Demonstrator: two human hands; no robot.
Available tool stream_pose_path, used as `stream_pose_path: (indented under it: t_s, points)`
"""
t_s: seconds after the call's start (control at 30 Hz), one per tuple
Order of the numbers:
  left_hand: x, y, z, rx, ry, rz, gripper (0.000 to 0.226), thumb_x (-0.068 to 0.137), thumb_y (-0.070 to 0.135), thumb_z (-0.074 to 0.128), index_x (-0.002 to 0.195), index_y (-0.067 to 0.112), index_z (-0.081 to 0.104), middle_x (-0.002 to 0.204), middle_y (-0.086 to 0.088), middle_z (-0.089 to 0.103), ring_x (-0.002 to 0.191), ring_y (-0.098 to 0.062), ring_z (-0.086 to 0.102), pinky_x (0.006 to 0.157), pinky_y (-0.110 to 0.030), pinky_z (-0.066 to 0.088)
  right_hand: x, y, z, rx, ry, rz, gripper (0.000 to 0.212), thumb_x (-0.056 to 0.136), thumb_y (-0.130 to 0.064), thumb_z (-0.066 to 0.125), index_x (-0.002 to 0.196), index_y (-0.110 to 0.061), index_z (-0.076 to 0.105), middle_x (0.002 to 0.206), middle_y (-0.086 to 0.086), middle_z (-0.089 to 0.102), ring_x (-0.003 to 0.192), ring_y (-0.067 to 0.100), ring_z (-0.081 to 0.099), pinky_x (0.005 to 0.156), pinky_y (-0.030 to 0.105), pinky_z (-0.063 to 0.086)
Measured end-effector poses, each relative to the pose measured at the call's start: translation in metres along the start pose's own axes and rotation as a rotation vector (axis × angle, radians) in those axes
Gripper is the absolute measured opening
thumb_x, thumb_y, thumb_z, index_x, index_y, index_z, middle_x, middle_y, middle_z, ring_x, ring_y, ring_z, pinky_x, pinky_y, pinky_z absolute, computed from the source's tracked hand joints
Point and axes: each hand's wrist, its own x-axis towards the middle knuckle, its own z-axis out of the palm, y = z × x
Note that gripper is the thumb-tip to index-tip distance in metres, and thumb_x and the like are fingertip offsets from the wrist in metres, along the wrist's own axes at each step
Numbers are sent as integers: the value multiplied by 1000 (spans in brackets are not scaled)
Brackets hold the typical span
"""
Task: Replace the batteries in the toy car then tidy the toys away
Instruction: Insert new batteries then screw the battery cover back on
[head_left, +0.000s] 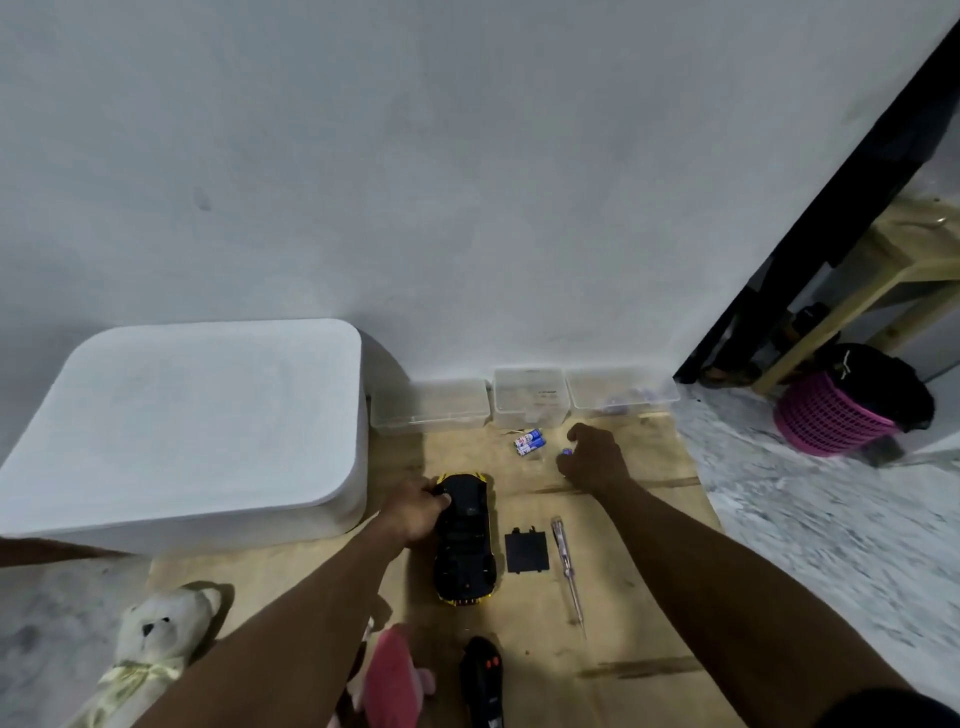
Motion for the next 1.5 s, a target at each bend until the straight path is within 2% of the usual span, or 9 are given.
stream_pose_path:
  t_s: [0.17, 0.23, 0.37, 0.53, 0.67, 0.8, 1.03, 1.17, 1.5]
  points:
    - [8, -8, -3, -135, 17, 32, 18, 99, 27, 59, 104, 13, 68, 116, -15, 68, 97, -24, 62, 82, -28, 42, 13, 5, 15, -83, -65, -5, 31, 80, -14, 73, 110, -11, 64, 113, 9, 65, 104, 22, 59, 87, 30, 48]
    - [10, -8, -5, -163, 42, 48, 14, 97, 27, 62, 91, 16, 67, 103, -12, 69, 89, -22, 60, 79, -29, 43, 16, 8, 15, -67, -59, -17, 27, 80, -13, 73, 106, -11, 67, 112, 7, 66, 105, 23, 58, 88, 29, 46]
    - [4, -1, -3, -273, 27, 46, 14, 100, 27, 57, 93, 18, 65, 79, 2, 61, 69, -16, 55, 58, -24, 42, 18, 0, 9, -28, 5, -142, 14, 85, -14, 68, 95, -6, 73, 98, 12, 72, 91, 26, 65, 79, 29, 48]
    - [1, 7, 5, -378, 8, 46, 16, 99, 30, 56, 110, 20, 63, 101, 0, 69, 86, -16, 64, 66, -27, 46, 10, -12, 13, -116, -32, -499, 8, 80, -3, 61, 80, 3, 64, 82, 21, 62, 65, 35, 58, 57, 37, 46]
    - [4, 6, 6, -351, -26, 57, 32, 94, 2, 57, 119, 21, 60, 107, -3, 68, 79, -15, 60, 56, -25, 44, 11, -19, 19, -247, -67, -594, 41, 80, -3, 61, 120, -9, 66, 118, 6, 60, 80, 34, 65, 69, 33, 50]
    - [6, 0, -1, -396, -28, 43, 35, 97, 1, 55, 124, 23, 60, 100, -7, 67, 74, -20, 59, 51, -26, 50, 11, -18, 27, -431, -59, -527, 52, 88, -7, 58, 138, -15, 53, 131, 5, 54, 90, 33, 67, 78, 35, 53]
    - [5, -8, -7, -422, -3, 176, 56, 99, -2, 51, 142, 34, 49, 132, 4, 55, 111, -14, 58, 74, -23, 51, 10, -9, 30, -341, -157, -421, 30, 96, -22, 58, 124, -16, 50, 123, 10, 53, 86, 29, 64, 70, 34, 50]
    - [4, -13, -6, -400, 6, 222, 52, 102, 3, 45, 136, 42, 54, 135, 1, 54, 118, -18, 55, 96, -38, 54, 7, -6, 31, -315, -225, -389, 21, 99, -24, 53, 117, -17, 44, 105, 8, 60, 74, 16, 55, 63, 28, 44]
    - [-11, 2, -10, -451, -16, 243, 39, 104, 10, 43, 129, 35, 60, 118, -6, 57, 107, -23, 61, 82, -39, 60, -3, -11, 20, -64, -328, -199, 16, 95, -18, 61, 106, -15, 49, 103, 14, 63, 87, 29, 63, 75, 42, 55]
